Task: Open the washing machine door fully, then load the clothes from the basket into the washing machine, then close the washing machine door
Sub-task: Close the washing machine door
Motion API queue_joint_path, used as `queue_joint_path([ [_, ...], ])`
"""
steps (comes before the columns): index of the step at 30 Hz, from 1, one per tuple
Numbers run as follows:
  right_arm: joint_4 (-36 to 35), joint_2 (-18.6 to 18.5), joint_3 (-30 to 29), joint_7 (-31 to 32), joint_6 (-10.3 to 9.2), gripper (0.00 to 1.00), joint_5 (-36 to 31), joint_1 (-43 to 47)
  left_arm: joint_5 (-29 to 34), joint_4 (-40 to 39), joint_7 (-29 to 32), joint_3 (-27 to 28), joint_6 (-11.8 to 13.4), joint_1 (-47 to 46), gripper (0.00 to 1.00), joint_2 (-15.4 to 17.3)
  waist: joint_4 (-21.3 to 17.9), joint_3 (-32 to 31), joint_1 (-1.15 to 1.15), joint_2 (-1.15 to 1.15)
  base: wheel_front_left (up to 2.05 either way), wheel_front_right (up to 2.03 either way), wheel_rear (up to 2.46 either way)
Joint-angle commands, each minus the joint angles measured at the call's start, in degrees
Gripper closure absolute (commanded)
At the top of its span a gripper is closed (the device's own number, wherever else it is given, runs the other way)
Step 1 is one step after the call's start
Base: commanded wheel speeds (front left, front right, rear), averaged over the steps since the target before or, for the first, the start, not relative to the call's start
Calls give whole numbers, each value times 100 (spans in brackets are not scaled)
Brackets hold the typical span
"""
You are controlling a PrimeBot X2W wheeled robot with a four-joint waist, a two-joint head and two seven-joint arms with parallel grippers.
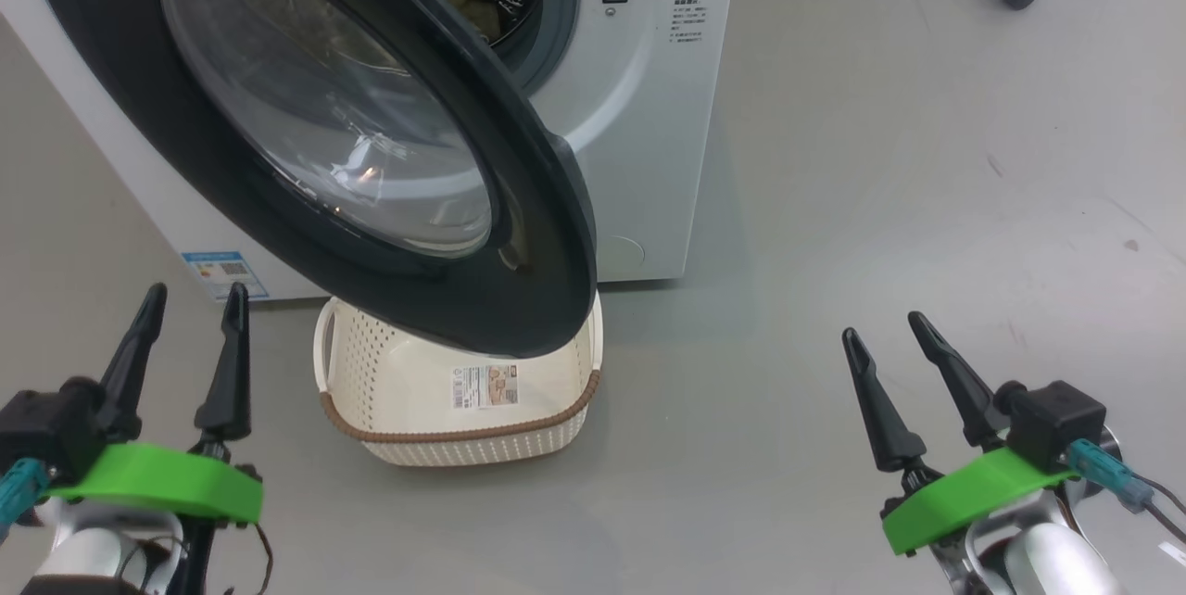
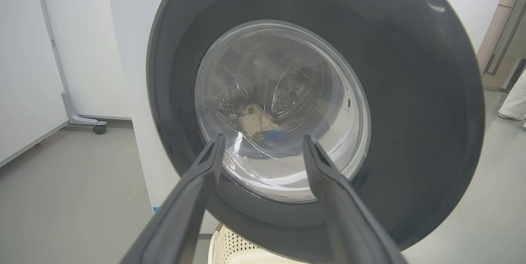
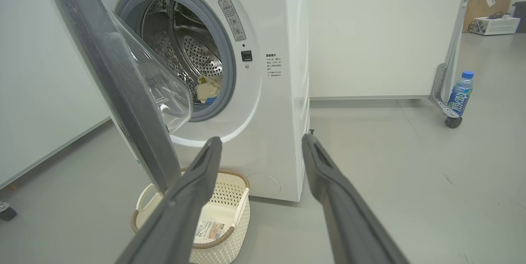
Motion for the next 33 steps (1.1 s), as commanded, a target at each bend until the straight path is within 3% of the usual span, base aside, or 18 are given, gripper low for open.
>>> queue_joint_path([
  [1, -196, -68, 72, -69, -2, 0, -11, -86, 67, -163, -64, 249, 48, -147, 0, 249, 1, 14, 0, 0, 0, 0, 0],
  [11, -199, -63, 70, -69, -2, 0, -21, -111, 401, -264, -130, 596, 518, 556, 0, -54, -4, 47, 0, 0, 0, 0, 0],
  [16, -214, -53, 52, -69, -2, 0, -32, -108, 574, -505, -132, 947, 586, 815, 0, -298, 0, 64, 0, 0, 0, 0, 0],
  [33, -202, -36, 49, -69, -2, 0, -32, -151, 1231, -607, -133, 1551, 206, 1144, 0, -894, -9, 127, 0, 0, 0, 0, 0],
])
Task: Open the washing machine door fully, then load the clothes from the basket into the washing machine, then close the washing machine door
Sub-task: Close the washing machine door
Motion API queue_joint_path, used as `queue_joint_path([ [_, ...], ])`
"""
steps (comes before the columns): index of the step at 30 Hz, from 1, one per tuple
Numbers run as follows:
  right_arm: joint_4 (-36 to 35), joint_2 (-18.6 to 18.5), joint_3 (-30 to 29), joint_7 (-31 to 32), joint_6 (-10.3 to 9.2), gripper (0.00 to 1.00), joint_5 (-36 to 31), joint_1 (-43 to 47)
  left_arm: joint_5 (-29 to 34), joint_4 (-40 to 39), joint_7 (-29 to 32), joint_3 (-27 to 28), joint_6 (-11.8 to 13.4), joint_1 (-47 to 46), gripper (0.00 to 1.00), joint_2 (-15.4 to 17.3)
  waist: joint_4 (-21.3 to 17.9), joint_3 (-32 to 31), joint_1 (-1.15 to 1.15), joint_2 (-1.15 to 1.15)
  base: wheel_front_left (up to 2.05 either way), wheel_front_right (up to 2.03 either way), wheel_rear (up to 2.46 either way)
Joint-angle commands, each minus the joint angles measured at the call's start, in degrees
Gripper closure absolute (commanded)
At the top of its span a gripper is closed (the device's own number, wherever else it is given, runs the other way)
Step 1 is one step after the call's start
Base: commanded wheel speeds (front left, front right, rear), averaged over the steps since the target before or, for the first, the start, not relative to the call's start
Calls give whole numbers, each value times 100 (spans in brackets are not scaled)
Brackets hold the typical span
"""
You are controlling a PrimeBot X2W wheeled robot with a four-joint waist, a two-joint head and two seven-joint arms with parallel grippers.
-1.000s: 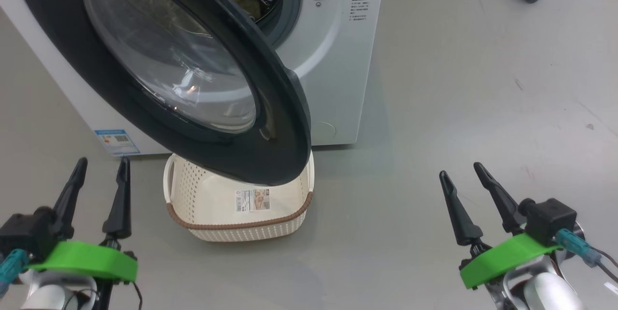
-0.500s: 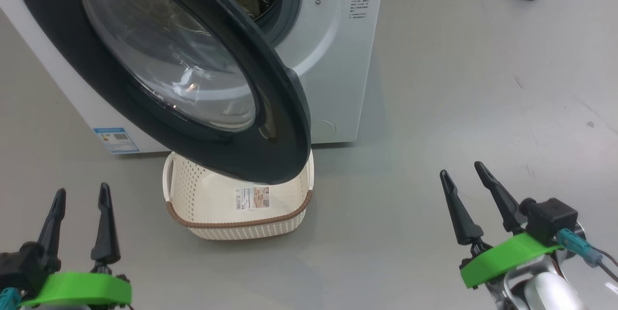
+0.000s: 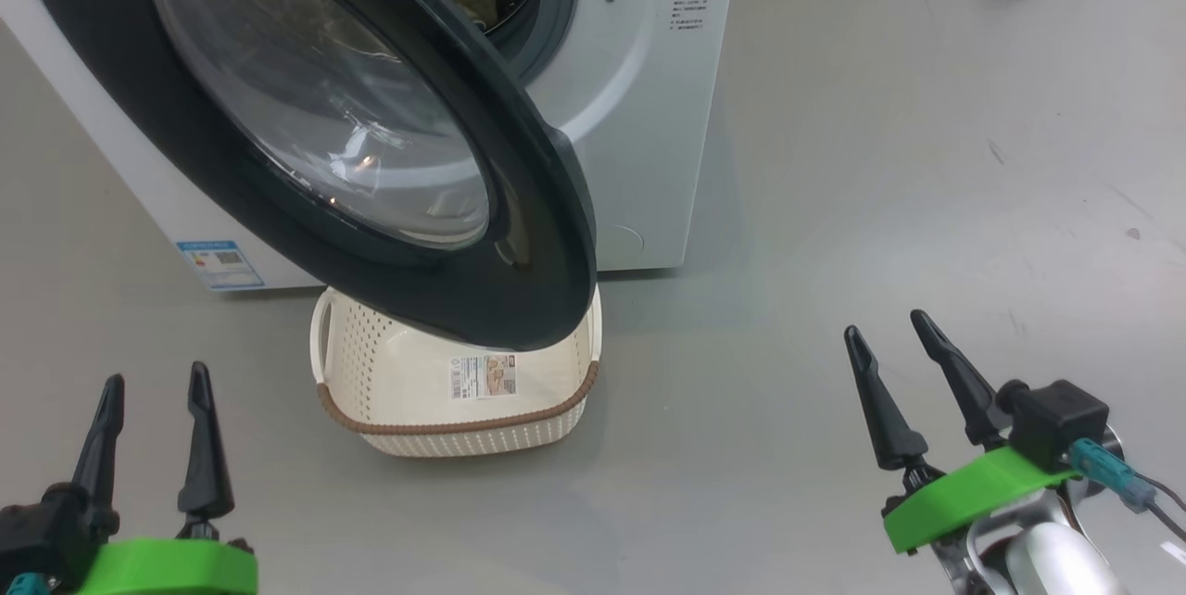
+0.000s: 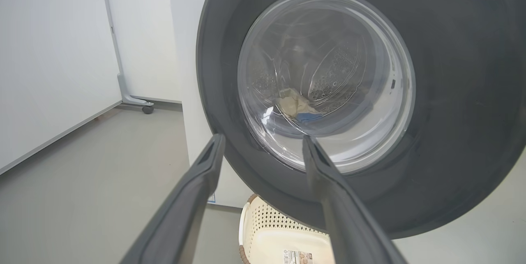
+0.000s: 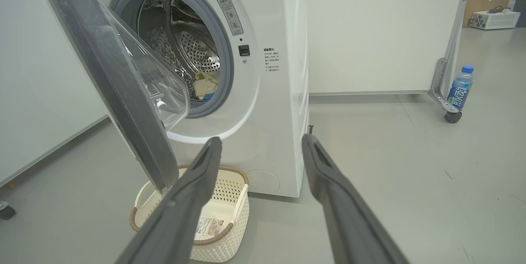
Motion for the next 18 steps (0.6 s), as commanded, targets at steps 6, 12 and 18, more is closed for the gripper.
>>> queue_joint_path([
  [6, -176, -35, 69, -69, -2, 0, -35, -167, 278, -139, -79, 442, -173, -135, 0, -104, -9, 23, 0, 0, 0, 0, 0],
  [12, -166, -32, 71, -69, -2, 0, -41, -175, 486, -72, -80, 496, -288, -115, 0, -206, -14, 26, 0, 0, 0, 0, 0],
  [18, -151, -36, 78, -69, -2, 0, -50, -163, 725, 70, -80, 502, -355, -59, 0, -250, -19, 1, 0, 0, 0, 0, 0],
])
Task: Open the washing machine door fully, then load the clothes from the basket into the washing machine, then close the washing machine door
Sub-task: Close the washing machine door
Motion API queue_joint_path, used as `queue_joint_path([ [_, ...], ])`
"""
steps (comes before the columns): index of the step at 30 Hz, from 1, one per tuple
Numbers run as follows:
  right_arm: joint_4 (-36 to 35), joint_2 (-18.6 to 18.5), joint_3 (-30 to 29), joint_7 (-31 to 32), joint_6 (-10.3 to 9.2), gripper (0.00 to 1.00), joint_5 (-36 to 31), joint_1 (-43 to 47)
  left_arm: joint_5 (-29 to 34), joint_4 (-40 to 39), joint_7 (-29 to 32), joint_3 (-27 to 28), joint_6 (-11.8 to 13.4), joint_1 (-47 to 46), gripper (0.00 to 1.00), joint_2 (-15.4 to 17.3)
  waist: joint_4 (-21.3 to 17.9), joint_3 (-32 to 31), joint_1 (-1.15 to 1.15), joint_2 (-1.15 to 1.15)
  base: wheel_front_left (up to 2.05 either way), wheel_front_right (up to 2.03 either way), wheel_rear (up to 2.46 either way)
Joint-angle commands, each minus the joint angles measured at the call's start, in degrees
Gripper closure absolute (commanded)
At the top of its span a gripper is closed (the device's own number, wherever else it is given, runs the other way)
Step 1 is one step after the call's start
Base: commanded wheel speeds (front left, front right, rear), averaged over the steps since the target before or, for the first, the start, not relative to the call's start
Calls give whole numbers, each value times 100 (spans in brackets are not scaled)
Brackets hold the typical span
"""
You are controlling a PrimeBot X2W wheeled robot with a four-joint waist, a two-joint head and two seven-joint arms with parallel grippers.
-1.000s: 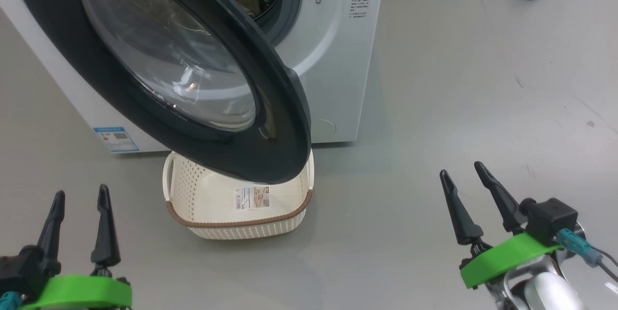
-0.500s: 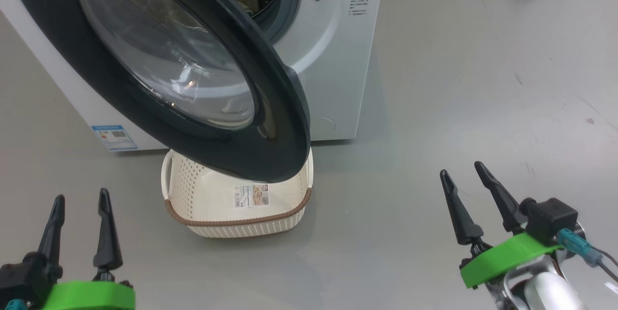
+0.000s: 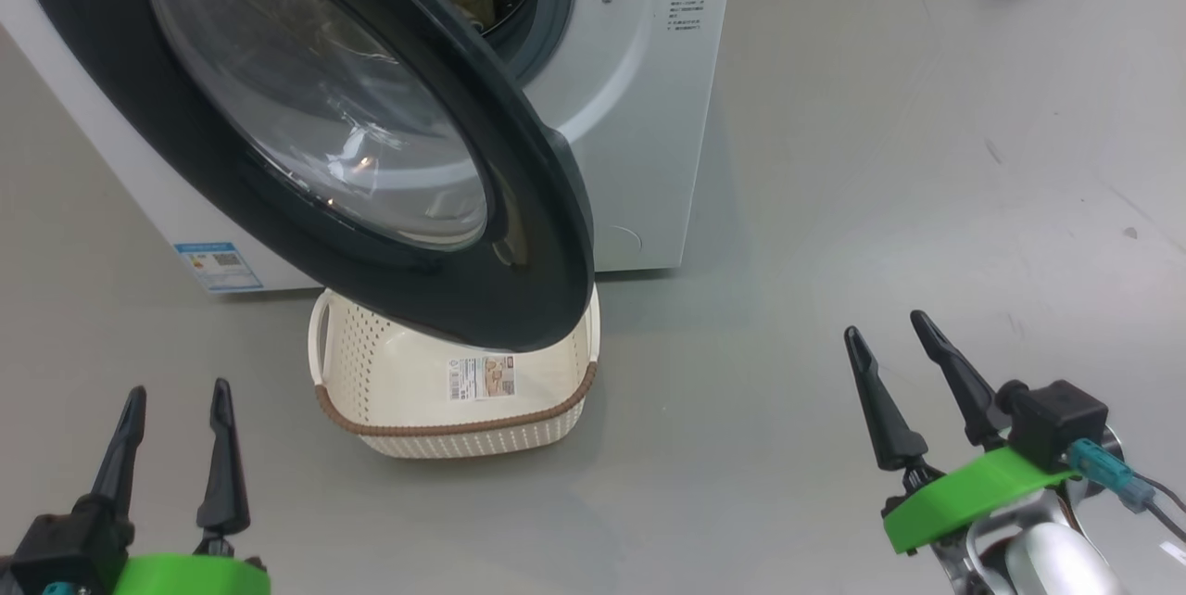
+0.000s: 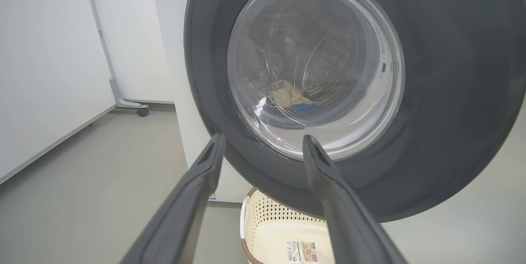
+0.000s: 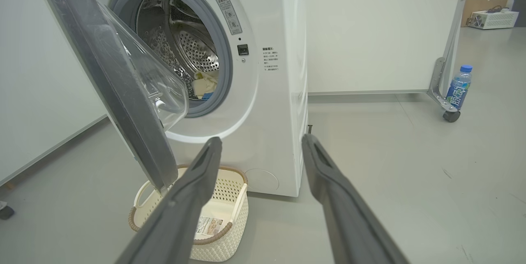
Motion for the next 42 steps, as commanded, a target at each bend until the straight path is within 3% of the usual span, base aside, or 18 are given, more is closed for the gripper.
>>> queue_joint_path([
  [1, -164, -37, 82, -69, -2, 0, -42, -157, 88, -142, -78, 271, -25, -95, 0, 83, -2, -7, 0, 0, 0, 0, 0],
  [24, -111, -78, 133, -69, -2, 0, -20, -124, 181, 67, -79, 424, -176, -16, 0, -87, -4, -80, 0, 0, 0, 0, 0],
  [25, -110, -79, 137, -69, -2, 7, -20, -124, 180, 72, -79, 434, -178, -15, 0, -96, -5, -80, 0, 0, 0, 0, 0],
  [26, -113, -81, 140, -69, -2, 22, -17, -125, 180, 75, -79, 445, -179, -15, 0, -105, -6, -77, 0, 0, 0, 0, 0],
  [27, -115, -82, 142, -69, -2, 55, -9, -128, 182, 76, -79, 456, -180, -17, 0, -111, -6, -72, 0, 0, 0, 0, 0],
  [29, -115, -91, 147, -69, -2, 100, 1, -132, 193, 78, -79, 470, -183, -22, 0, -122, -5, -65, 0, 0, 0, 0, 0],
  [42, -247, -93, 80, -69, -2, 100, -30, -166, 260, 33, -79, 569, -247, -60, 0, -212, -2, -10, 0, 0, 0, 0, 0],
])
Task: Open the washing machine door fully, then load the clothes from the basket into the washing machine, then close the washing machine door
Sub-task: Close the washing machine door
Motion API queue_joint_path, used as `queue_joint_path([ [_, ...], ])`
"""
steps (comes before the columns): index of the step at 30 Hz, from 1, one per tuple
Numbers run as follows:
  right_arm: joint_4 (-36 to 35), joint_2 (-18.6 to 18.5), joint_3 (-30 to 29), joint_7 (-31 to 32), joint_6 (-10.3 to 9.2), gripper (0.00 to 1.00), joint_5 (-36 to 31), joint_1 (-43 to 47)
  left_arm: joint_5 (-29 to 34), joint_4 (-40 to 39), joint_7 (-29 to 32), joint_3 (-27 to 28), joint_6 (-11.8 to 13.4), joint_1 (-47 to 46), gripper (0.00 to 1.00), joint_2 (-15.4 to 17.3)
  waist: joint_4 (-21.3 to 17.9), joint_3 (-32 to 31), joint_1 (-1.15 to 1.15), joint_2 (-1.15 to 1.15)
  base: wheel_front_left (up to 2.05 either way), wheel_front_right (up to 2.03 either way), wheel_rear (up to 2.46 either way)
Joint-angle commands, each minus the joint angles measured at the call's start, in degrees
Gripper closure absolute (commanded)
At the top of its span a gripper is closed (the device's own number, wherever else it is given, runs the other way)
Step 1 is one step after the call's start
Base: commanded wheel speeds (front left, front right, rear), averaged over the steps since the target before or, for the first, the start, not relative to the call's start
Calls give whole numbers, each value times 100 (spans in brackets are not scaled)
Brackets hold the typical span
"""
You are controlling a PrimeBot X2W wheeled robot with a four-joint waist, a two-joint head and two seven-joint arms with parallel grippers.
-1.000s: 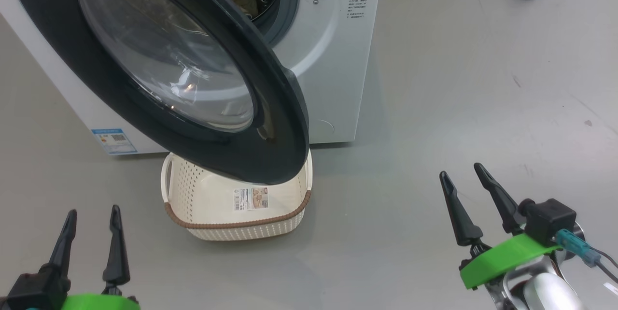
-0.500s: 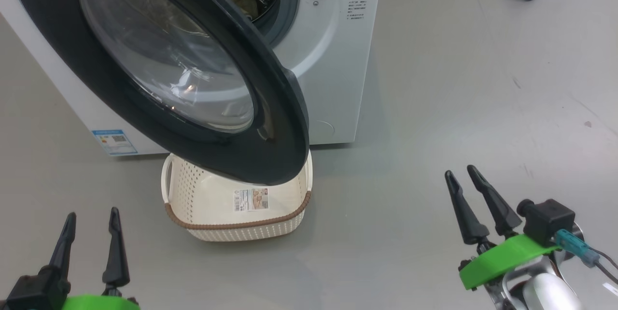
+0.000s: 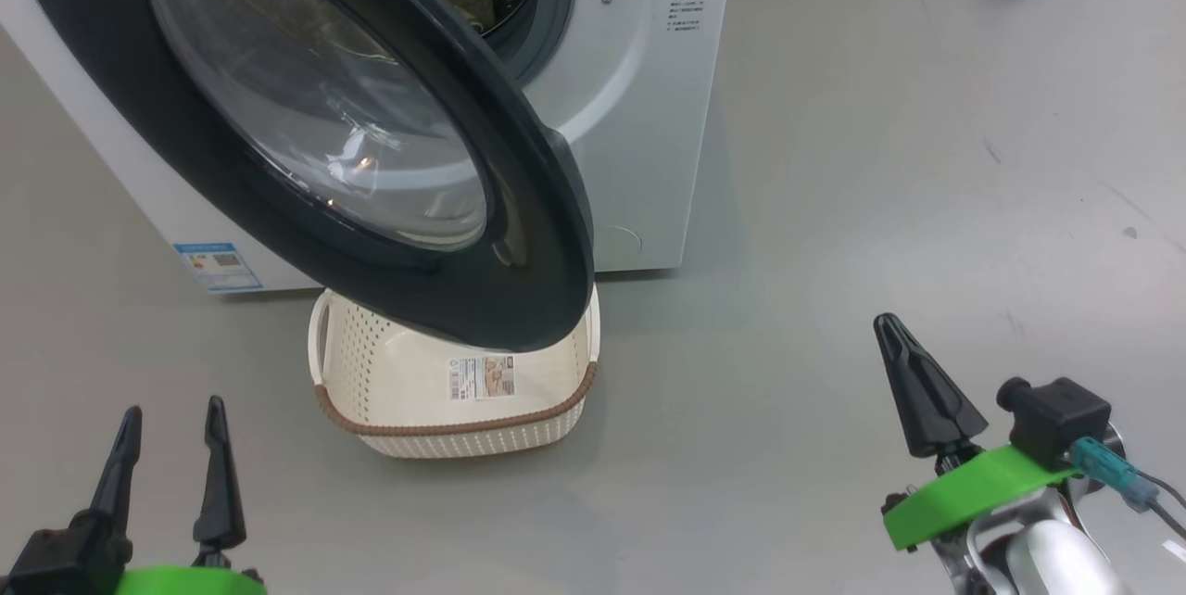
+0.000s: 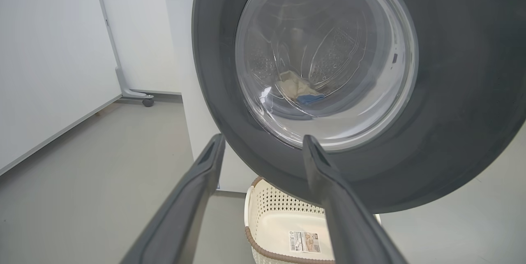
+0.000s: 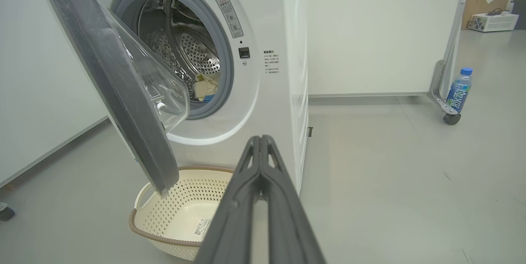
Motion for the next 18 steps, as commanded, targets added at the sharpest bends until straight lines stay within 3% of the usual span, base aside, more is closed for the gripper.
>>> queue_joint_path([
  [1, -252, -89, 66, -69, -2, 100, -41, -175, 68, -194, -63, 249, -5, -171, 0, 60, 4, 11, 0, 0, 0, 0, 0],
  [11, -1368, -121, 229, -69, -2, 100, -213, -555, 91, -174, -63, 329, -70, -226, 0, -24, 44, 45, 0, 0, 0, 0, 0],
  [18, -2403, -262, 846, -69, -2, 100, -298, -1069, 113, -157, -63, 395, -107, -237, 0, -81, 93, 55, 0, 0, 0, 0, 0],
])
